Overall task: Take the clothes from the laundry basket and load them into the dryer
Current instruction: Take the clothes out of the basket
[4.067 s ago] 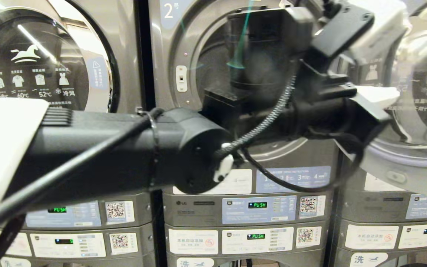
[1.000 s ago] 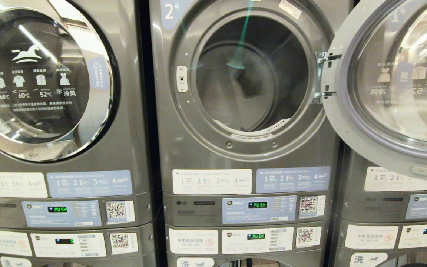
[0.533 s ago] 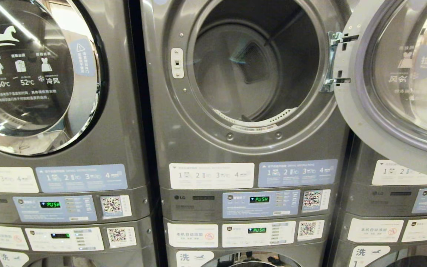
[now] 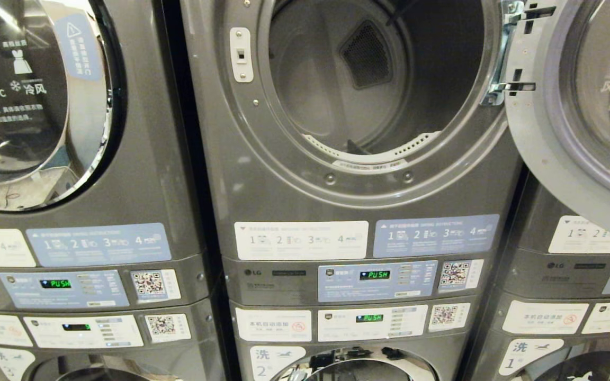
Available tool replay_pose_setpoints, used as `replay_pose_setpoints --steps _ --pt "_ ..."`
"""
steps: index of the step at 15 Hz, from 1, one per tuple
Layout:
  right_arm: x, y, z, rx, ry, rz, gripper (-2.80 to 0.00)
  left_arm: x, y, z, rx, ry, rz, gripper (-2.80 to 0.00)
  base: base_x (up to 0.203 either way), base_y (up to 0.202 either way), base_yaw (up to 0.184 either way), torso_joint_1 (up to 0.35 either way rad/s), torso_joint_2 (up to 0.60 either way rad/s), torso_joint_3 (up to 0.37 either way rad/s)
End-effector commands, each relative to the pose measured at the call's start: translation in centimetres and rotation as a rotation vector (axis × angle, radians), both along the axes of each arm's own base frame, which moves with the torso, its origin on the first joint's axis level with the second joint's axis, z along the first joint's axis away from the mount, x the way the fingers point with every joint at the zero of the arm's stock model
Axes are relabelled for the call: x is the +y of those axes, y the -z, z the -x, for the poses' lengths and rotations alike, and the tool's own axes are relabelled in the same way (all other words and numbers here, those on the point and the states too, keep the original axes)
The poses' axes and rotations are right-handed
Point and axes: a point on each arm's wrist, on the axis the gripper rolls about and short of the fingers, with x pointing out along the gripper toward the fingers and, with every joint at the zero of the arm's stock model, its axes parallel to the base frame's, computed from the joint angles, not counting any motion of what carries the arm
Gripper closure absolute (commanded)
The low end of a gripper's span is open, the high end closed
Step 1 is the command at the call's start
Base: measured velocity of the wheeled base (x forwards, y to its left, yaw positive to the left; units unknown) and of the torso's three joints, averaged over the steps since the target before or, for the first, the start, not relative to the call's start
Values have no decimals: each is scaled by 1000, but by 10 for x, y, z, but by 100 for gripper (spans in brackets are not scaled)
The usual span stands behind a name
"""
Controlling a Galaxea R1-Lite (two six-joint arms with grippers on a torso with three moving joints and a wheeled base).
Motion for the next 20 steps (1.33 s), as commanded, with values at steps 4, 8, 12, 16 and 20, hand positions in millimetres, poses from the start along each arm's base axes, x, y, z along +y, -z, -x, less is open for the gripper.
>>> replay_pose_setpoints --steps 4,8,12,16,20 --pt "0 0 0 -1 -1 0 0 0 0 0 0 -3 6 0 0 0 0 3 5 -200" --pt "0 0 0 -1 -1 0 0 0 0 0 0 -8 15 0 0 0 0 3 3 -199" --pt "0 0 0 -1 -1 0 0 0 0 0 0 -6 12 0 0 0 0 6 6 -69" --pt "0 0 0 -1 -1 2 0 0 0 0 0 -6 14 0 0 0 0 -30 71 29" --pt "0 0 0 -1 1 3 0 0 0 0 0 -8 15 0 0 0 0 -48 106 51"
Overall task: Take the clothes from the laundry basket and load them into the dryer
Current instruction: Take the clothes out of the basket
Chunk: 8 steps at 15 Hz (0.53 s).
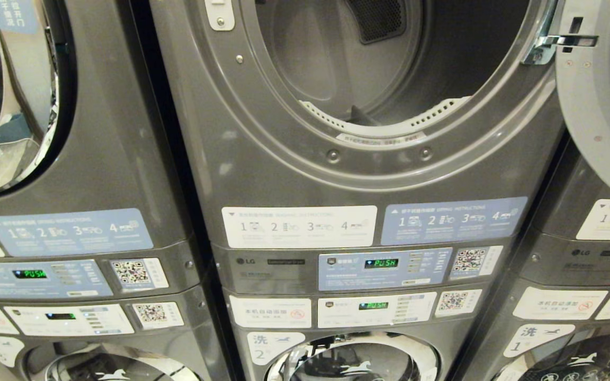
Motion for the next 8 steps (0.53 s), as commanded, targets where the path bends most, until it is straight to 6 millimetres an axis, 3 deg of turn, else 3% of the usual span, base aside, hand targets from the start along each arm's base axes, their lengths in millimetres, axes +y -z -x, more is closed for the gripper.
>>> replay_pose_setpoints --steps 1,8 --pt "0 0 0 -1 0 0 0 0 0 0 0 0 0 0 0 0 0 -41 110 51" --pt "0 0 0 -1 1 2 0 0 0 0 0 0 1 0 0 0 0 -55 120 61"
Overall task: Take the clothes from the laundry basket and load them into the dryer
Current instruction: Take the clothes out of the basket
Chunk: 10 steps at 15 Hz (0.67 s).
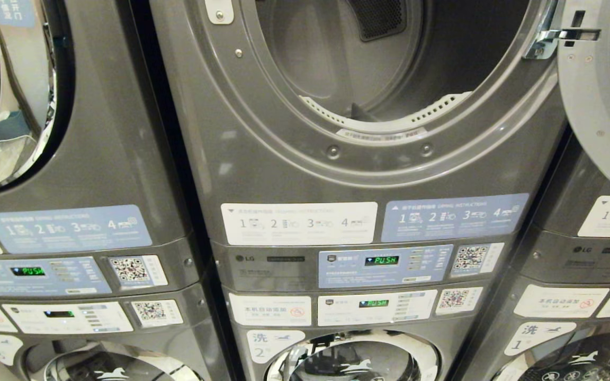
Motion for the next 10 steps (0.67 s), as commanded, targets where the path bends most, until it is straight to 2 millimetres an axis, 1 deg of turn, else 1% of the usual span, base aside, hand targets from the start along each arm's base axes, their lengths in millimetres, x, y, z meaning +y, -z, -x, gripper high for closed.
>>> replay_pose_setpoints --steps 1,10 --pt "0 0 0 -1 1 0 0 0 0 0 0 0 0 0 0 0 0 -48 97 38" --pt "0 0 0 -1 0 0 0 0 0 0 0 0 2 0 0 0 0 -53 124 59"
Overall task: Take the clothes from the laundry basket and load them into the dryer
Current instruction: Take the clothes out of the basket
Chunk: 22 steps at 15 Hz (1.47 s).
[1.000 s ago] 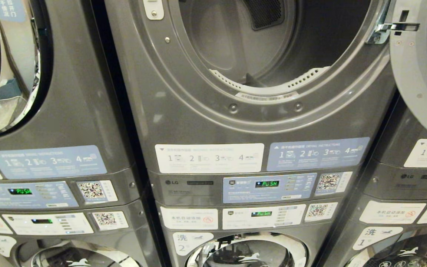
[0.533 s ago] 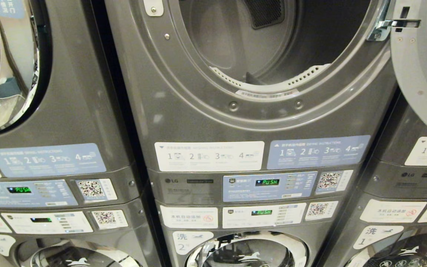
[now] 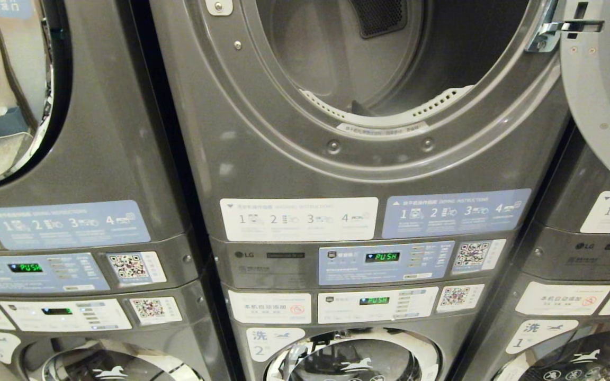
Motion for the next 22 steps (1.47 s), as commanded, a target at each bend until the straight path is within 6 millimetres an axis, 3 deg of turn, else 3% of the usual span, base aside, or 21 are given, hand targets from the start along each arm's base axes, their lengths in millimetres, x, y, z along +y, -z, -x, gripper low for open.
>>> replay_pose_setpoints --steps 1,22 --pt "0 0 0 -1 0 0 0 0 0 0 0 1 -1 0 0 0 0 -61 124 75" --pt "0 0 0 -1 0 -6 0 1 0 0 -3 -40 73 0 0 0 0 -66 143 71"
